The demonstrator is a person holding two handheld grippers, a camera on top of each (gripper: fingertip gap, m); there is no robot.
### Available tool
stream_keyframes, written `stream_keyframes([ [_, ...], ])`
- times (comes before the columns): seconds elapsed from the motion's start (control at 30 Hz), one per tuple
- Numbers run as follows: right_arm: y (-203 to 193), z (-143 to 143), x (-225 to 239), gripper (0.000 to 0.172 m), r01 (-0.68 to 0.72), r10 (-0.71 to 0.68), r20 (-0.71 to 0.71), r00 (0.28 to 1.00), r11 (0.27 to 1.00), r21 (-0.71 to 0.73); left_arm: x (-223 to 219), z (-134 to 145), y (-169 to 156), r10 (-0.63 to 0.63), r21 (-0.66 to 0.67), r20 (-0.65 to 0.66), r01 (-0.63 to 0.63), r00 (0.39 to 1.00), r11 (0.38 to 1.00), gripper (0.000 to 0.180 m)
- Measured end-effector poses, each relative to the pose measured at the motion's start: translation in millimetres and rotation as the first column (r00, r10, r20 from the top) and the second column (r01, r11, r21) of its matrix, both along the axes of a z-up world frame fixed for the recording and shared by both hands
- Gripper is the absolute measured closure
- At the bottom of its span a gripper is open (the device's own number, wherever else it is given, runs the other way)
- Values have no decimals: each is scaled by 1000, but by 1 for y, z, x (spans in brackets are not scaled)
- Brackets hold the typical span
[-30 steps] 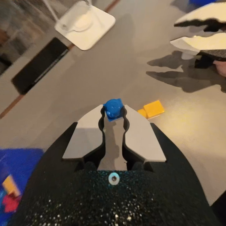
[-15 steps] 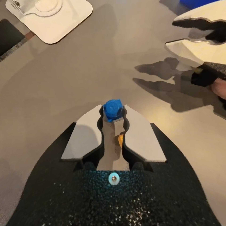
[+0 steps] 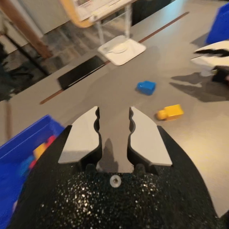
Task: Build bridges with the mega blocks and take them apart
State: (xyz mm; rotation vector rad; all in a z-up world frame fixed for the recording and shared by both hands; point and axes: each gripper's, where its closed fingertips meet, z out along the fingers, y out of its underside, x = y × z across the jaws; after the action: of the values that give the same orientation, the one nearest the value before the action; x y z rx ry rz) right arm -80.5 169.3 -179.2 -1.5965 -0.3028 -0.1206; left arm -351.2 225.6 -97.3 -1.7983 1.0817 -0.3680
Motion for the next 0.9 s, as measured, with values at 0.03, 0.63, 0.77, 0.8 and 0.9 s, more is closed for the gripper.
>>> stream_keyframes([
  [0.03,0,0,1,151,2,-2,-2,1000,1000,0,-26,4,12,64,15,-34,-63,997,998,136],
  [0.63,3,-1,-5,150,-24,24,7,1000,1000,-5,-200,-92,88,-109,-79,-744,75,659,994,144],
  [0.77,4,-1,-4,150,-25,25,2,1000,1000,-7,-201,-111,82,-239,-185,-804,154,544,971,140],
  [0.8,4,-1,-5,150,-26,26,2,1000,1000,-6,-200,-116,81,-262,-210,-800,156,539,965,137],
  [0.9,4,-1,-5,150,-27,27,2,1000,1000,-8,-199,-124,81,-289,-220,-808,193,513,956,140],
])
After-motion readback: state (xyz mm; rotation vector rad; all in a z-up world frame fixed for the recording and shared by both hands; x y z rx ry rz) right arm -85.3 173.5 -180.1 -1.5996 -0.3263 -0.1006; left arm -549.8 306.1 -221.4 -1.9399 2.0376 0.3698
